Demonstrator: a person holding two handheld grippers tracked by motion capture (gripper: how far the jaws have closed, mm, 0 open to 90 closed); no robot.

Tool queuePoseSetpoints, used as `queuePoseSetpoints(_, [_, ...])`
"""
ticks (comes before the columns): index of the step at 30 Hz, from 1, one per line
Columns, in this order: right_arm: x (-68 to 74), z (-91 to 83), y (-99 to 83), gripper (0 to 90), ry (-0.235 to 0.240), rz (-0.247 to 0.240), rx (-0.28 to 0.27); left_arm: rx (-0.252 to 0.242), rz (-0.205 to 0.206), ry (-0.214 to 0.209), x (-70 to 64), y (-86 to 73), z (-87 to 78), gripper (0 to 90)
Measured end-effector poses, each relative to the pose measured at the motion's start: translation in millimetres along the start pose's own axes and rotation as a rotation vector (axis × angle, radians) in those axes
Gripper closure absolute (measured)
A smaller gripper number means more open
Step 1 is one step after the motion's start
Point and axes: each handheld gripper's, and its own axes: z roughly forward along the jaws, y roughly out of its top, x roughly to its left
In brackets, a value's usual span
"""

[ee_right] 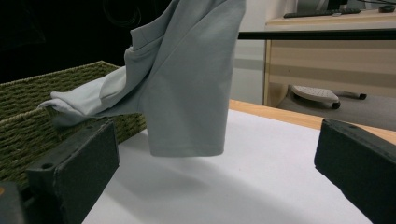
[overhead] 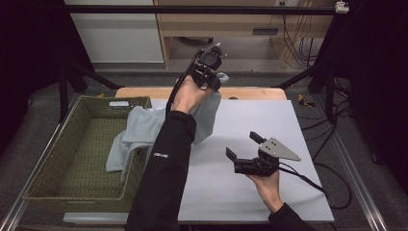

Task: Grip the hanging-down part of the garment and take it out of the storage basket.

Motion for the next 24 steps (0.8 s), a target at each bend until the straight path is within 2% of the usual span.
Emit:
queuePoseSetpoints(1, [2.1, 3.0, 1.3, 0.4, -0.001, 0.01, 0.004, -0.001, -0.001, -0.001, 0.4, -0.5, -0.6, 81.1])
queuePoseSetpoints(4, [2.6, 10.6, 3.1, 0.4, 0.006, 0.001, -0.007, 0.002, -0.001, 0.001, 0.7, -0.9, -1.2, 81.2])
queuePoseSetpoints(5, [4.3, 16.0, 4.8, 0.4, 0.005, -0.003, 0.007, 0.002, 0.0, 0.0, 0.9, -1.0, -1.4, 81.2])
queuePoseSetpoints(13, [15.2, 41.5, 7.6, 0.4, 0.035, 0.003, 0.015, -0.001, 0.004, 0.001, 0.1, -1.1, -4.1, 81.2])
queuePoseSetpoints(14, [14.7, 44.6, 6.7, 0.4, 0.037, -0.028, 0.022, 0.001, 0.004, 0.003, 0.0, -1.4, -4.3, 81.2])
queuePoseSetpoints(16, [20.7, 53.6, 5.9, 0.6, 0.048, -0.006, 0.023, 0.002, 0.01, 0.005, -0.1, -2.3, -4.8, 81.2])
queuePoseSetpoints(18, [21.7, 56.1, 5.5, 0.5, 0.047, -0.009, 0.029, 0.002, 0.01, 0.005, 0.4, -2.5, -5.5, 81.1])
queuePoseSetpoints(19, [23.5, 59.3, 5.2, 0.5, 0.057, 0.011, 0.019, -0.003, 0.006, 0.004, 0.7, -2.7, -6.2, 81.2])
queuePoseSetpoints(20, [24.2, 62.7, 5.0, 0.6, 0.057, 0.004, 0.021, -0.004, 0.005, 0.003, 1.1, -2.8, -6.8, 81.1])
queuePoseSetpoints(21, [27.0, 65.1, 5.7, 0.6, 0.056, 0.022, 0.033, -0.005, 0.004, 0.003, 1.1, -2.9, -6.9, 81.2])
queuePoseSetpoints(24, [33.1, 73.5, 6.4, 0.6, 0.06, 0.012, 0.033, 0.0, 0.007, 0.007, 1.9, -3.6, -7.5, 81.2])
